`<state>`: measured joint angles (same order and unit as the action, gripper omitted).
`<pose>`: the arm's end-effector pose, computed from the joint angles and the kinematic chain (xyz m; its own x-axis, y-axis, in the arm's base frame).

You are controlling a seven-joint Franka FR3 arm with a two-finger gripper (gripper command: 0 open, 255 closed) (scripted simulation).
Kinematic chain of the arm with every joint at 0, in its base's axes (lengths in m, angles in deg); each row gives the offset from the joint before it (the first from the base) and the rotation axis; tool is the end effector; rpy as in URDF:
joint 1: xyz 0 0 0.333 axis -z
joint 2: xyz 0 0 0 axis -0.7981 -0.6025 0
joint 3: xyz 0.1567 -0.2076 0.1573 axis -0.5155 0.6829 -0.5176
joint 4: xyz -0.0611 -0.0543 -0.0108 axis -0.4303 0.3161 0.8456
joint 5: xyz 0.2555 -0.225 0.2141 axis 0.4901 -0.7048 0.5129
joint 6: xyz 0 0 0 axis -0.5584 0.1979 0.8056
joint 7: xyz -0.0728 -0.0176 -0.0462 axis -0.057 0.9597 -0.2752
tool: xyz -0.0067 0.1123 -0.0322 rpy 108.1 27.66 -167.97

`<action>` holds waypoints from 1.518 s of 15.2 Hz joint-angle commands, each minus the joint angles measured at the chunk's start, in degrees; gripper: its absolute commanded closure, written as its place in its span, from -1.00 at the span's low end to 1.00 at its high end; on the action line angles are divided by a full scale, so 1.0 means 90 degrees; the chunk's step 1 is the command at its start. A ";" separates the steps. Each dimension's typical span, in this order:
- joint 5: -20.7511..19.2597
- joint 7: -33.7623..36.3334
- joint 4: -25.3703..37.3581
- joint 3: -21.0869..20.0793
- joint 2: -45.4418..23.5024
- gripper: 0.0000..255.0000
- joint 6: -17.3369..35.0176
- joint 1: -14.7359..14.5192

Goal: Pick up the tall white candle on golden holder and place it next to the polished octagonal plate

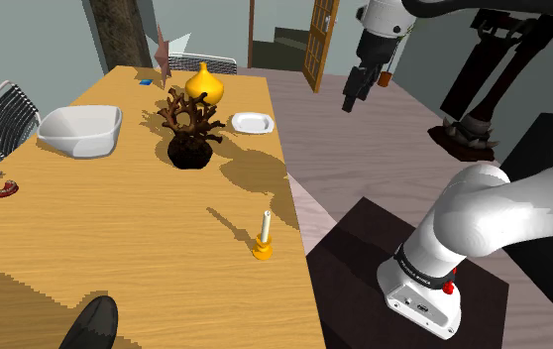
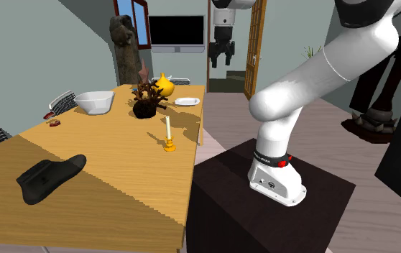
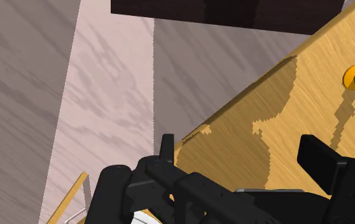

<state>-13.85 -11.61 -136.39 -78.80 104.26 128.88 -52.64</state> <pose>0.3335 -0.0249 0.5563 0.9932 0.0997 0.0594 0.0973 -0.9944 0.0408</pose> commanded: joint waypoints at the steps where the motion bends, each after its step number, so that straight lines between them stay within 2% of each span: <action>1: 0.0000 0.0000 0.0000 0.0000 0.0000 -1.00 0.0000 0.0000; 12: 0.0960 0.1232 -0.0906 -0.1302 -0.0228 -1.00 0.1060 -0.0737; 23: 0.1741 0.2473 -0.0975 -0.2726 -0.1455 -1.00 0.2411 -0.1390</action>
<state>1.48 9.70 -145.67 -102.23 92.81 149.34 -64.90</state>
